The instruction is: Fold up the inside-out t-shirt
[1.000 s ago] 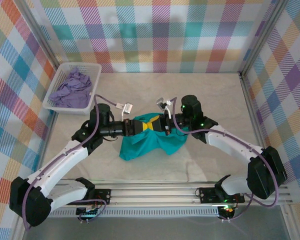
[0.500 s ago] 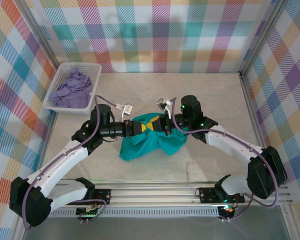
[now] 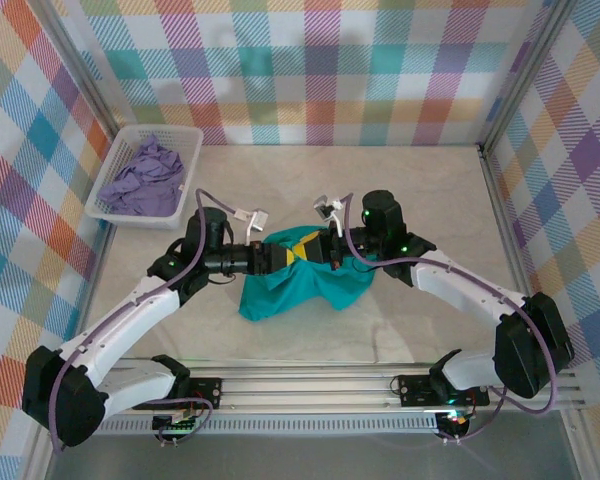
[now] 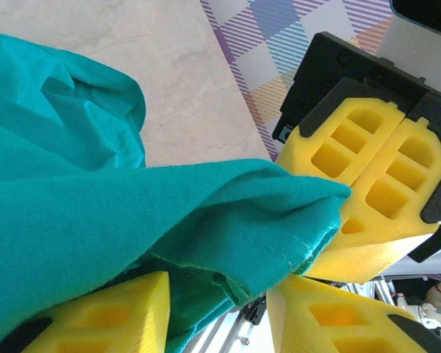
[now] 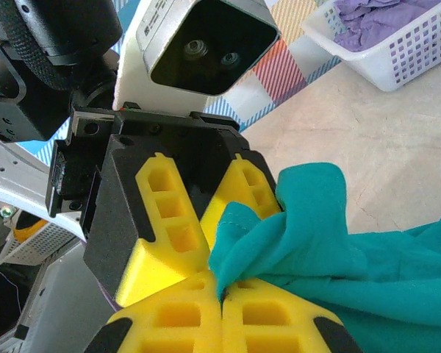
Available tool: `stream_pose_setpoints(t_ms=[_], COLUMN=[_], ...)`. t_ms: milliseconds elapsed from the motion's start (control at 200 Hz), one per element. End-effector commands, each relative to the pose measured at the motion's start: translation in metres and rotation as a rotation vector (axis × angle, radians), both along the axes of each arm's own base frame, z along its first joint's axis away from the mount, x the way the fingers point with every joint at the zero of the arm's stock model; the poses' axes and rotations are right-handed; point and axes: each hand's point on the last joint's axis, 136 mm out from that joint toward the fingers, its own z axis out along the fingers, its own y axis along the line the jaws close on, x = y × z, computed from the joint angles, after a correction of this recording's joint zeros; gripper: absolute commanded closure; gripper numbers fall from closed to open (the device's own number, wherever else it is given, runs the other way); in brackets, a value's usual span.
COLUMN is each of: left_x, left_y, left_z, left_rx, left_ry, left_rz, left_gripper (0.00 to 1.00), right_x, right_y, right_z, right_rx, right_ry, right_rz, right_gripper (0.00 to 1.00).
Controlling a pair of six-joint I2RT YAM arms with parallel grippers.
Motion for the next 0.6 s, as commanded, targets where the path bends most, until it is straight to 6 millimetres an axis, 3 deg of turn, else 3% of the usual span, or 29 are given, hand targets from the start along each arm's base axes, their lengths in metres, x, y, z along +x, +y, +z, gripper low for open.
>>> stream_pose_setpoints(t_ms=[0,180,400,595], left_x=[0.008,0.009,0.010,0.009], left_y=[-0.003,-0.003,-0.005,-0.003], left_z=[0.024,0.039,0.042,0.047], left_rx=[-0.032,-0.070,-0.083,-0.095], left_ry=[-0.088,-0.155,-0.169,-0.201], left_rz=[0.005,0.005,0.001,0.007], left_gripper=[0.61,0.62,0.67,0.88], right_x=[0.000,-0.001,-0.002,-0.001], right_y=[0.002,0.002,0.003,0.001], right_z=[0.015,0.013,0.015,0.015], right_rx=[0.043,0.042,0.052,0.044], right_ry=[-0.031,-0.024,-0.019,-0.017], right_rz=[0.030,0.030,0.037,0.023], right_gripper=[0.98,0.98,0.98,0.98])
